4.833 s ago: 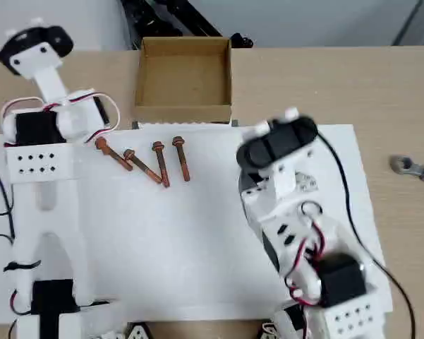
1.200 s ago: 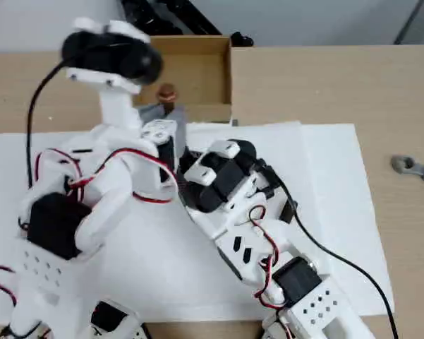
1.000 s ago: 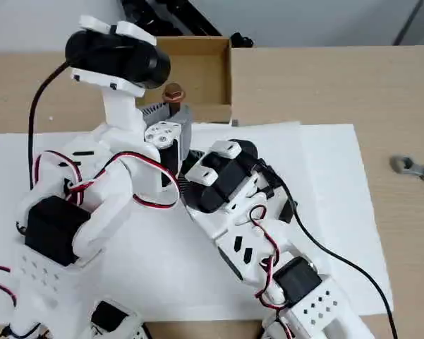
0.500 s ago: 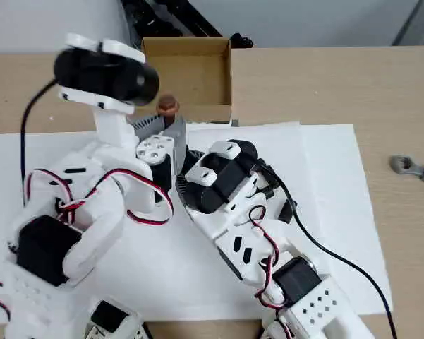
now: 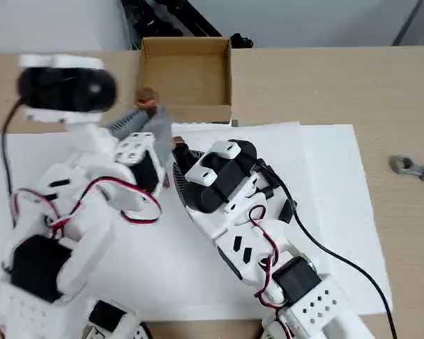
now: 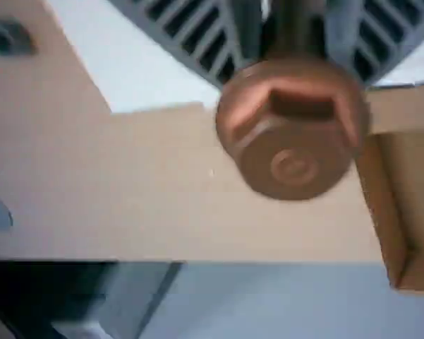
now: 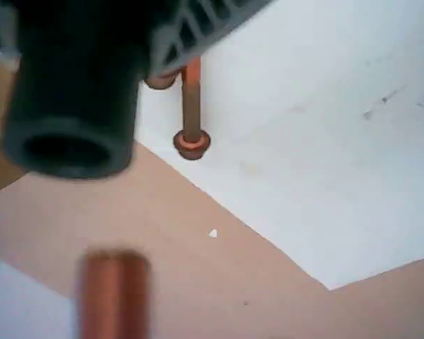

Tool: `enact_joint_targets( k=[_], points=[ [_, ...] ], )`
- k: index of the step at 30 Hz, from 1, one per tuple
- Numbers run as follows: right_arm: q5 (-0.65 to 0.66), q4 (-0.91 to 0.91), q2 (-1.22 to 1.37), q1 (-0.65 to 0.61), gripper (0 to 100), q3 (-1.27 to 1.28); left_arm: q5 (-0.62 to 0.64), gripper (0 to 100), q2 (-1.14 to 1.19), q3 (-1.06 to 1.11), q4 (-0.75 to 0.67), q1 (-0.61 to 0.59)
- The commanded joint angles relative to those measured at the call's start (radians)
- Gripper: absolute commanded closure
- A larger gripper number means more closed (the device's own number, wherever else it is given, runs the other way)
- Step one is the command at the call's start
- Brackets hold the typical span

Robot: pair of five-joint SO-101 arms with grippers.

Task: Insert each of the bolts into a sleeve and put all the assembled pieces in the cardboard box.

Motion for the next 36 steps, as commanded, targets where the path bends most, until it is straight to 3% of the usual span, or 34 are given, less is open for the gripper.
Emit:
enact_joint_targets(
  k=[1, 36],
  points=[
    [-0.009, -0.027, -0.022, 0.012, 99.5, -0.011, 0.011, 99, -0.028, 0.019, -0.032, -0.005],
    [-0.009, -0.027, -0.022, 0.008, 99.5, -0.011, 0.023, 99, -0.025, 0.076, -0.063, 0.046]
  ],
)
